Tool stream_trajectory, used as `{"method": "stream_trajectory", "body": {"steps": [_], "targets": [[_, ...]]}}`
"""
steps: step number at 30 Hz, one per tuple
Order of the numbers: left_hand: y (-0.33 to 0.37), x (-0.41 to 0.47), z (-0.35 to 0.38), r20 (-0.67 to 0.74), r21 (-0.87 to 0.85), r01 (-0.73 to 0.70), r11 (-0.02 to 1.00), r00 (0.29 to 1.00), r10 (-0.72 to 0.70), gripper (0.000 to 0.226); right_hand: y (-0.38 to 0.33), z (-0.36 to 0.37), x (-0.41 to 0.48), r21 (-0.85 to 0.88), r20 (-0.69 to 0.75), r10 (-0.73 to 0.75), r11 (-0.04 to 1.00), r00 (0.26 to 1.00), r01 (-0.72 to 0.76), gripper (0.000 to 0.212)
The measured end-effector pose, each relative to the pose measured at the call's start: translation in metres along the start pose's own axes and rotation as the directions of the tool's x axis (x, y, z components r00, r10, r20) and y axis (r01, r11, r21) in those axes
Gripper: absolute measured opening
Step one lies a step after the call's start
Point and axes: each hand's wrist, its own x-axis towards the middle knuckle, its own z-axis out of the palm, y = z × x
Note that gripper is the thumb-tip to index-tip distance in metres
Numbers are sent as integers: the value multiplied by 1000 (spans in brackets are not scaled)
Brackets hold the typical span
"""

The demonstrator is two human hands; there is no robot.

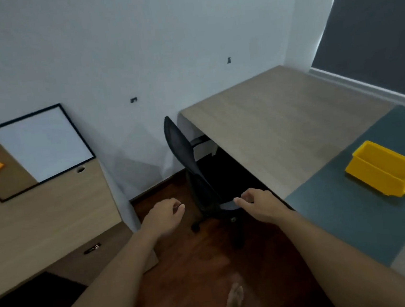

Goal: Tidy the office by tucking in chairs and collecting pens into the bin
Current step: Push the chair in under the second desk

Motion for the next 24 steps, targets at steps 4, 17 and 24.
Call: {"method": "stream_trajectory", "body": {"steps": [4,17,24], "targets": [[-38,38,-25,-31,-12,31,999,999,-31,46,-39,8,70,-1,9,-32,999,999,32,83],[-114,177,-86,-28,-46,42,998,999,-43,44,-131,26,229,93,52,-38,995,998,33,81],[-116,275,-96,-4,-13,-116,993,993,116,46,-143,41,276,165,27,87,982,996,-90,83]]}}
